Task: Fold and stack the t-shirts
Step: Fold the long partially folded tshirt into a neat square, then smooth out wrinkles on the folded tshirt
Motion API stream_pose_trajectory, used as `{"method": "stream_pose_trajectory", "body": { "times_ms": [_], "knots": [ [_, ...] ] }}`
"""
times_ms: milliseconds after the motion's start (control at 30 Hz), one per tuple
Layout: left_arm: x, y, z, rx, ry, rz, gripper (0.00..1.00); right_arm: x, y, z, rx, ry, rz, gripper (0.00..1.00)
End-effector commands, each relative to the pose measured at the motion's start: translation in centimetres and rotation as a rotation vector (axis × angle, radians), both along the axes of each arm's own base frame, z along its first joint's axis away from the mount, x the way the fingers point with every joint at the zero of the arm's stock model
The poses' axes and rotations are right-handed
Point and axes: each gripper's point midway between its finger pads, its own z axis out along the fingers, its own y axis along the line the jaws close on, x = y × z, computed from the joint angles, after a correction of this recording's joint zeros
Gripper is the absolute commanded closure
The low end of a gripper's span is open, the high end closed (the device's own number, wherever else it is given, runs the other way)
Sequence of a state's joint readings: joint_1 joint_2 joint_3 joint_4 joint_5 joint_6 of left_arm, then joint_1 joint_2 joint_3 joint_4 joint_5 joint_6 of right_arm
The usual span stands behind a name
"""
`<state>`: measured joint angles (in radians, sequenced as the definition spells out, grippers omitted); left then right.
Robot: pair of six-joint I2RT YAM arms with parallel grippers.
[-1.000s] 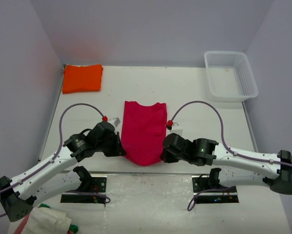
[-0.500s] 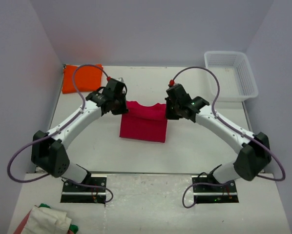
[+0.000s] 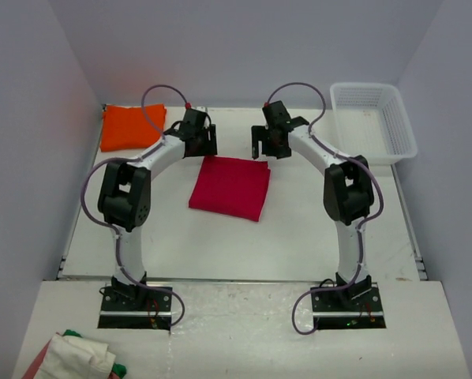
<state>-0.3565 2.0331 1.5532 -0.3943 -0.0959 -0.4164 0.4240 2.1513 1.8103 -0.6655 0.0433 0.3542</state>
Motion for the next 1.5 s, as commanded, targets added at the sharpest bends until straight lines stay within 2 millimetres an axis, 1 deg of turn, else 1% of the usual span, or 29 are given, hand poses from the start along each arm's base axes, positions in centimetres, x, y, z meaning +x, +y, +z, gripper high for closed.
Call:
{"method": "stream_pose_trajectory", "body": {
  "times_ms": [0, 33, 67, 100, 133, 167, 200, 233, 267, 300, 333, 367, 400, 467, 500, 533, 567, 667, 700, 800, 833, 900, 933, 1033, 1133, 1167, 1233, 1367, 1467],
  "knots": [
    [3.9, -0.7, 12.3, -0.033, -0.357, -0.008, 0.30, 1.7, -0.6, 10.1, -0.025, -0.215, 0.018, 0.14],
    [3.5, -0.8, 12.9, -0.033, -0.369, -0.008, 0.30, 1.2, -1.3, 11.6, -0.051, -0.245, 0.005, 0.14],
    [3.1, -0.7, 13.5, -0.041, -0.378, -0.010, 0.29, 0.4, -1.5, 12.0, -0.056, -0.238, 0.008, 0.14],
    [2.3, -0.6, 13.1, -0.048, -0.341, -0.007, 0.30, -0.8, -1.8, 11.4, -0.076, -0.207, 0.007, 0.14],
    [1.7, -0.9, 13.0, -0.091, -0.309, 0.021, 0.32, -1.5, -1.8, 11.3, -0.078, -0.209, 0.011, 0.14],
    [1.2, -1.5, 12.4, -0.116, -0.278, -0.003, 0.33, -2.2, -1.6, 12.7, -0.043, -0.244, 0.019, 0.15],
    [0.4, -2.6, 11.4, -0.163, -0.258, -0.048, 0.40, -3.3, -1.6, 11.7, -0.036, -0.207, 0.026, 0.16],
    [-0.7, -4.9, 10.9, -0.246, -0.237, -0.141, 0.55, -4.2, -0.6, 11.4, 0.017, -0.174, 0.059, 0.21],
    [-1.2, -5.7, 10.5, -0.285, -0.229, -0.174, 0.70, -4.7, 0.2, 11.7, 0.064, -0.172, 0.087, 0.41],
    [-1.7, -6.6, 9.3, -0.323, -0.205, -0.204, 1.00, -5.0, 0.3, 10.5, 0.098, -0.135, 0.092, 0.99],
    [-2.3, -7.4, 8.9, -0.368, -0.180, -0.243, 1.00, -5.2, 1.0, 10.1, 0.159, -0.104, 0.105, 1.00],
    [-2.1, -7.7, 8.6, -0.389, -0.184, -0.262, 1.00, -5.6, 3.1, 9.7, 0.311, -0.010, 0.178, 1.00],
    [-2.0, -7.9, 7.6, -0.413, -0.155, -0.284, 1.00, -5.7, 3.6, 9.2, 0.349, 0.023, 0.193, 1.00],
    [-1.3, -7.4, 6.6, -0.413, -0.134, -0.270, 1.00, -5.2, 4.6, 9.0, 0.412, 0.027, 0.204, 1.00],
    [-0.7, -7.1, 5.6, -0.408, -0.111, -0.271, 1.00, -4.8, 5.1, 8.2, 0.426, 0.051, 0.211, 1.00],
    [-0.3, -6.7, 5.2, -0.397, -0.100, -0.258, 1.00, -4.6, 5.4, 7.8, 0.440, 0.072, 0.211, 1.00],
    [0.1, -6.6, 4.4, -0.387, -0.092, -0.263, 1.00, -4.3, 5.7, 6.7, 0.441, 0.119, 0.218, 1.00],
    [0.9, -5.9, 3.5, -0.383, -0.079, -0.251, 1.00, -3.8, 5.8, 5.0, 0.422, 0.156, 0.215, 1.00],
    [1.0, -5.9, 3.0, -0.381, -0.074, -0.259, 1.00, -3.8, 6.0, 3.6, 0.420, 0.190, 0.216, 1.00],
    [1.5, -5.7, 2.1, -0.365, -0.063, -0.263, 1.00, -3.6, 5.7, 2.0, 0.400, 0.223, 0.200, 1.00],
    [1.6, -5.7, 1.9, -0.362, -0.060, -0.262, 1.00, -3.7, 5.7, 1.1, 0.396, 0.245, 0.192, 1.00],
    [1.9, -5.4, 1.5, -0.356, -0.057, -0.256, 1.00, -3.5, 5.2, 0.3, 0.385, 0.269, 0.161, 1.00],
    [2.1, -5.2, 1.3, -0.352, -0.060, -0.253, 1.00, -3.5, 4.6, -0.7, 0.353, 0.288, 0.124, 1.00],
    [2.9, -4.4, 0.2, -0.348, -0.038, -0.232, 1.00, -3.5, 3.6, -1.7, 0.320, 0.316, 0.063, 1.00],
    [3.7, -3.9, -1.2, -0.360, -0.017, -0.218, 1.00, -3.8, 2.7, -2.7, 0.283, 0.344, 0.013, 1.00],
    [3.9, -3.8, -2.1, -0.354, 0.001, -0.214, 1.00, -4.0, 1.9, -3.5, 0.244, 0.359, -0.007, 1.00],
    [4.1, -3.6, -3.0, -0.343, 0.011, -0.203, 1.00, -4.4, 1.3, -4.0, 0.218, 0.377, -0.029, 1.00],
    [4.4, -3.4, -5.2, -0.341, 0.037, -0.196, 1.00, -4.7, -0.8, -5.0, 0.140, 0.385, -0.092, 1.00],
    [4.9, -3.1, -5.8, -0.336, 0.035, -0.195, 1.00, -4.6, -2.0, -5.3, 0.117, 0.392, -0.125, 1.00]
  ]
}}
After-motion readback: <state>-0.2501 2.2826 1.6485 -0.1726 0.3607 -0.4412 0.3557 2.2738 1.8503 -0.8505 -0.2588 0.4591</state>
